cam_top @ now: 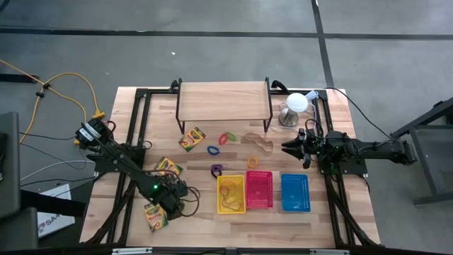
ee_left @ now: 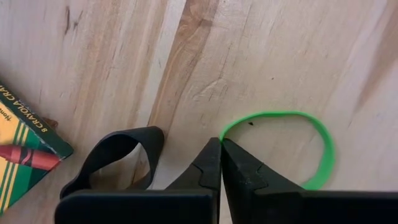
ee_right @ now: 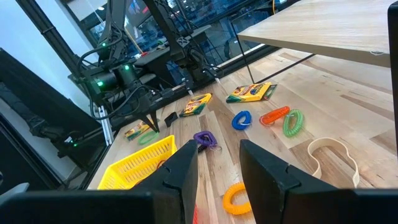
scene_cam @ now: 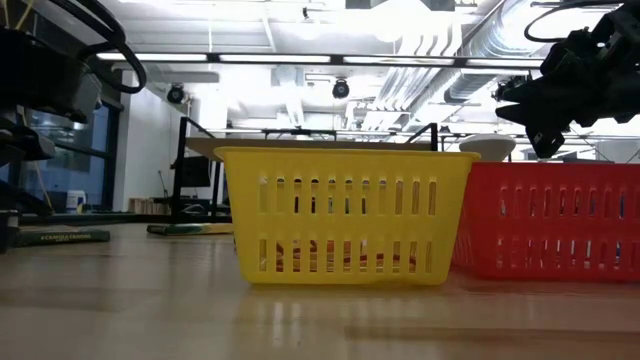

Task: Pick & Place Office Desk Supplies
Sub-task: Put the green rubber band into the yellow bin

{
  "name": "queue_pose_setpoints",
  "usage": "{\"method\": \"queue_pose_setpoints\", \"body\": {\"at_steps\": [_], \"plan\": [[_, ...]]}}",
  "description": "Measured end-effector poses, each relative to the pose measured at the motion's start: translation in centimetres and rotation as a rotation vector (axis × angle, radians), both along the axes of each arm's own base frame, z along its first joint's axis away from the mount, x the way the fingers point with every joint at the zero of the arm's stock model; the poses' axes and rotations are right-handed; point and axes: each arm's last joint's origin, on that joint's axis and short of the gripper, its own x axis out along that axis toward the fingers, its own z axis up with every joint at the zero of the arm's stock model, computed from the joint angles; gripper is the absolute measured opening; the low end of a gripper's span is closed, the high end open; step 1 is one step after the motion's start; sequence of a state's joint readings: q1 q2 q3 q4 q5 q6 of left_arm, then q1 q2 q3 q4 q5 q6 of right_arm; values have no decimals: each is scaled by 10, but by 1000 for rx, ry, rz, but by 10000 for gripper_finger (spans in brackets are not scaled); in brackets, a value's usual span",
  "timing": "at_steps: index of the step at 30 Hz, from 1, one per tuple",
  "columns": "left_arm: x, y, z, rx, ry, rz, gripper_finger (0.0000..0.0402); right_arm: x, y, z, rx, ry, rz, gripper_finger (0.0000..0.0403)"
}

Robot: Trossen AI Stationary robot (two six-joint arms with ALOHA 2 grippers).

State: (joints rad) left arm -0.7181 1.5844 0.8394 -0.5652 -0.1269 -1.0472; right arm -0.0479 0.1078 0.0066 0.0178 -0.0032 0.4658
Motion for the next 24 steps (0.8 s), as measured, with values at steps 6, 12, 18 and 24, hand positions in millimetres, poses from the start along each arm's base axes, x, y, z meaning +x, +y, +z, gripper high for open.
{"method": "queue_pose_setpoints", "body": {"at_steps": [6, 12, 18, 24], "plan": [[-2, 2, 17, -50, -62, -28, 0, 0, 0, 0, 0, 0, 0, 107], [-7, 8, 39, -40, -169, -33, 0, 0, 0, 0, 0, 0, 0, 107], [-11, 14, 55, -54, -233, -46, 0, 0, 0, 0, 0, 0, 0, 107], [-14, 18, 66, -62, -282, -34, 0, 0, 0, 0, 0, 0, 0, 107]]}}
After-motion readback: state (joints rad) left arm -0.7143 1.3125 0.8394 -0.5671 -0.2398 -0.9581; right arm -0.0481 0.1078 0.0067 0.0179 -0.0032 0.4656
